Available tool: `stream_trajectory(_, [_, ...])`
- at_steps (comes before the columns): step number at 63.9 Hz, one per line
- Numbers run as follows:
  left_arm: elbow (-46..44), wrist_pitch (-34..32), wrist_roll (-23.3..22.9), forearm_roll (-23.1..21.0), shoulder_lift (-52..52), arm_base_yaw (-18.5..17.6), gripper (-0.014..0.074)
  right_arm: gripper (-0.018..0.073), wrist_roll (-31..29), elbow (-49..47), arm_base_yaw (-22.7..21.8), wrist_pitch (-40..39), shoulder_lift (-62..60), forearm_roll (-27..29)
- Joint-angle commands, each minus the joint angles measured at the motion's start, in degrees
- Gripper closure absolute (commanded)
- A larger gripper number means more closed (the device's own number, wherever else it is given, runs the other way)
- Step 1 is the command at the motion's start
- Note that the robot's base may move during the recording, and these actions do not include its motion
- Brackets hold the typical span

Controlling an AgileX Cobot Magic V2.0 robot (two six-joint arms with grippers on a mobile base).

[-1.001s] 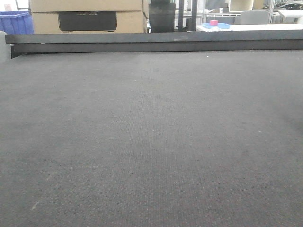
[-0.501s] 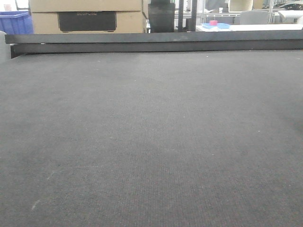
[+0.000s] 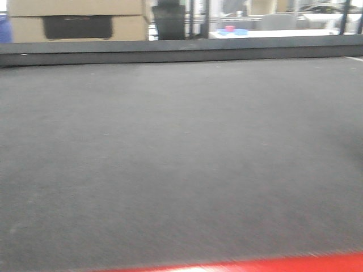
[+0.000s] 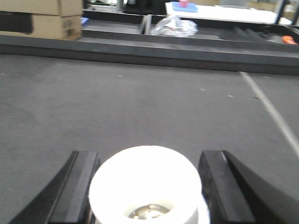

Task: Place valve from conveyor to right shelf box
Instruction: 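Drive the base away from the conveyor toward the blue-bin shelf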

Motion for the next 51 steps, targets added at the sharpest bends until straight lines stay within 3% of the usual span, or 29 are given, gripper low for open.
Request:
stream_trajectory(1, [-0.4, -3.35, -0.27, -0.45, -0.38, -0.42, 0.0708, 0.0712, -0.19, -1.01, -0.05, -4.55, -0.42, -0.28])
stream_trajectory(51, [-0.4, -3.35, -0.27, -0.45, -0.38, -0.42, 0.0708, 0.0712, -0.19, -1.01, -0.05, -4.79, -0.42, -0.28])
